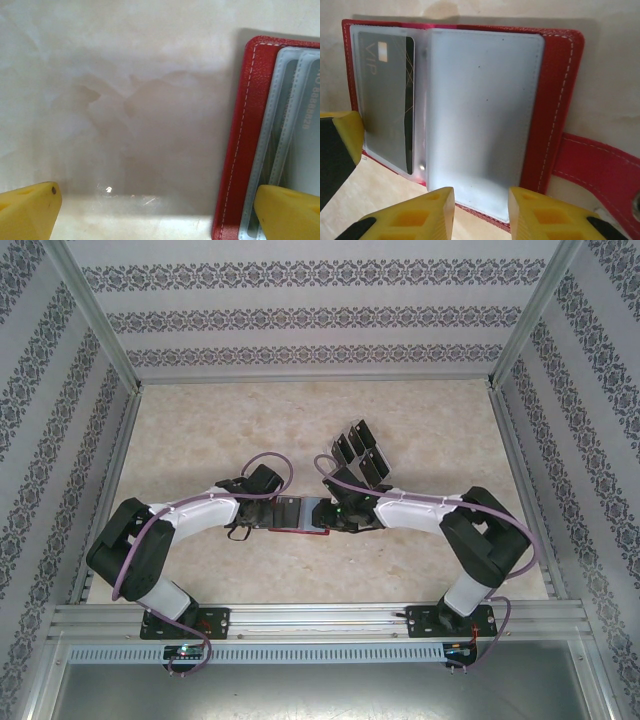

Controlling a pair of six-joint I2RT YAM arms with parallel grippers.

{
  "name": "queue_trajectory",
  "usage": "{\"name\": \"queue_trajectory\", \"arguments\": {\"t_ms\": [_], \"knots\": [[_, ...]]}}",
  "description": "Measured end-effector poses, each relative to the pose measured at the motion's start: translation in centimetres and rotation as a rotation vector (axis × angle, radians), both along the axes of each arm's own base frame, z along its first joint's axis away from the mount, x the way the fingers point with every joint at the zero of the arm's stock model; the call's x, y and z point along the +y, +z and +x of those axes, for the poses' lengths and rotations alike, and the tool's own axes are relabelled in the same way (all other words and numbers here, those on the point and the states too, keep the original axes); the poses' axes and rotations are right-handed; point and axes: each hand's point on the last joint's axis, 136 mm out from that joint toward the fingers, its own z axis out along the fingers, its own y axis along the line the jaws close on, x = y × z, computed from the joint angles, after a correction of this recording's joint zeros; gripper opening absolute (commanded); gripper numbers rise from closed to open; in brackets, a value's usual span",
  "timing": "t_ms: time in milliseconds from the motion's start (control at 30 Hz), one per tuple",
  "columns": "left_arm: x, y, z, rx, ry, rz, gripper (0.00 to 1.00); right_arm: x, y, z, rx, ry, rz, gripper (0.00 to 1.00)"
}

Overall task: Put the credit cards into the card holder
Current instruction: Flip over the card slot in the card holder.

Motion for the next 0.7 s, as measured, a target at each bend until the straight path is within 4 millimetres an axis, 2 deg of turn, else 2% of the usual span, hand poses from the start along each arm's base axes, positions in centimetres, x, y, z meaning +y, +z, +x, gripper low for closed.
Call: {"name": "queue_trajectory", "arguments": {"t_ms": [267,700], "knots": [[-0.3,0.0,0.1,-0.004,-0.003,-0.015,1.00,0.7,-0.8,0.1,0.015,0.010,-0.014,0.36],[-0.4,-0.2,0.1,-0.009,-0.005,-0.026,1.00,2.9,-0.5,1.0,0.002,0.019,0.051,0.40]]}}
